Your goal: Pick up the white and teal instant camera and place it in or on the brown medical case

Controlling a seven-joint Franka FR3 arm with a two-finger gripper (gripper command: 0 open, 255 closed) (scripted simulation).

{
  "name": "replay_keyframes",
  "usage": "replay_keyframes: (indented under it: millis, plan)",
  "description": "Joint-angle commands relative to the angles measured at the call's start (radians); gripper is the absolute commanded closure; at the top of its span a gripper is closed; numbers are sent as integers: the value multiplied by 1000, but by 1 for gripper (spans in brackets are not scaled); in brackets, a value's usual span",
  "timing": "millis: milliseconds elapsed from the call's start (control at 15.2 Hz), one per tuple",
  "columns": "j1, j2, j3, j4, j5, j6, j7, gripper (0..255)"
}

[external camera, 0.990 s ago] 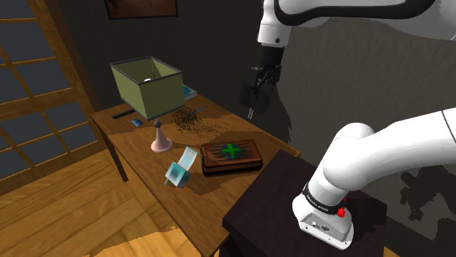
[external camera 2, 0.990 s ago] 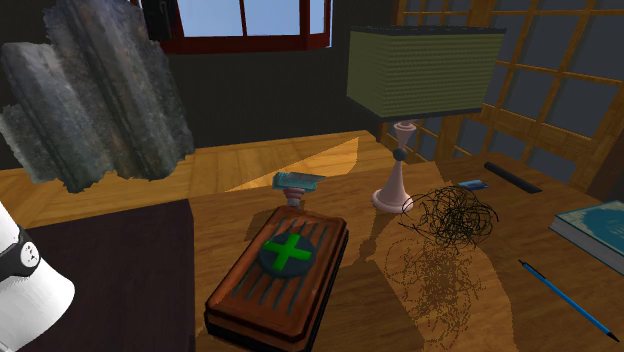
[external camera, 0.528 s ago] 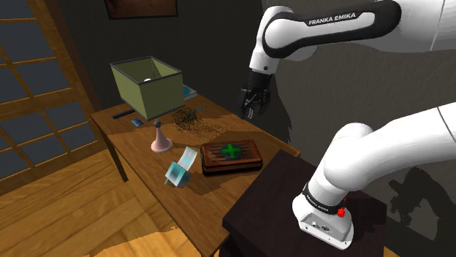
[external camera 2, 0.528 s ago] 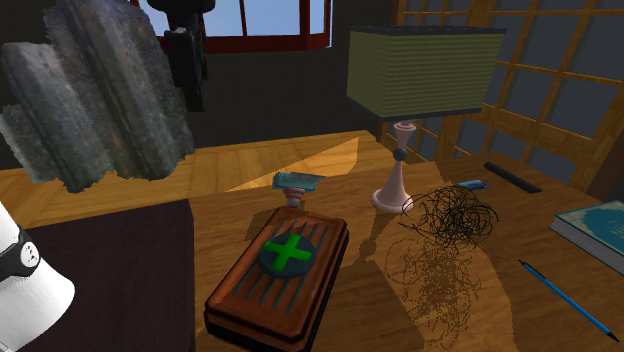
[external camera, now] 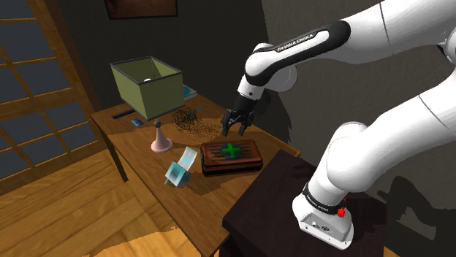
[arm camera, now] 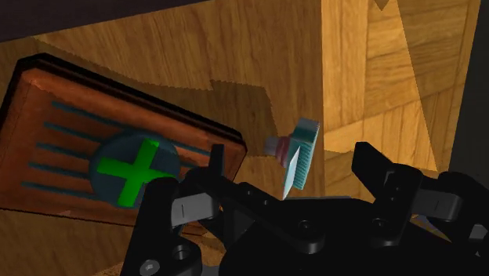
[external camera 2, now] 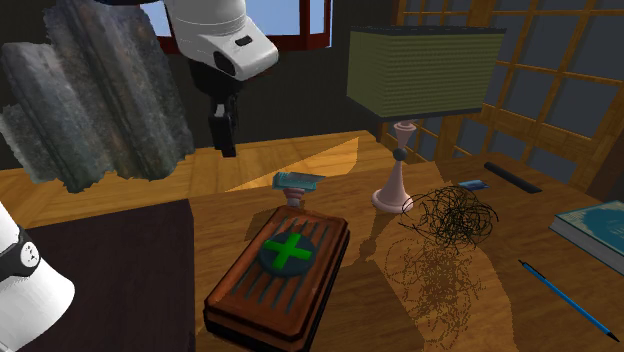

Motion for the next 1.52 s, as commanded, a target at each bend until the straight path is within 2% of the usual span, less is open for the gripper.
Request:
replay_keyframes:
  millis: [0,198,396,528,792,990,1056,1452]
  plan:
    - [45,67,-15,-20,96,96,-48,0]
    - [127,190,-51,-13,277,208,-163,0]
    - [210,327,-81,26,511,276,-321,0]
    - [248,423,-88,67,679,290,-438,0]
    - [271,610,-65,170,979,268,-644,0]
    - [267,741,-36,254,1156,231,-757,0]
    - [265,782,-27,283,1207,217,-787,0]
    - [281,861,-2,338,1281,225,-826,0]
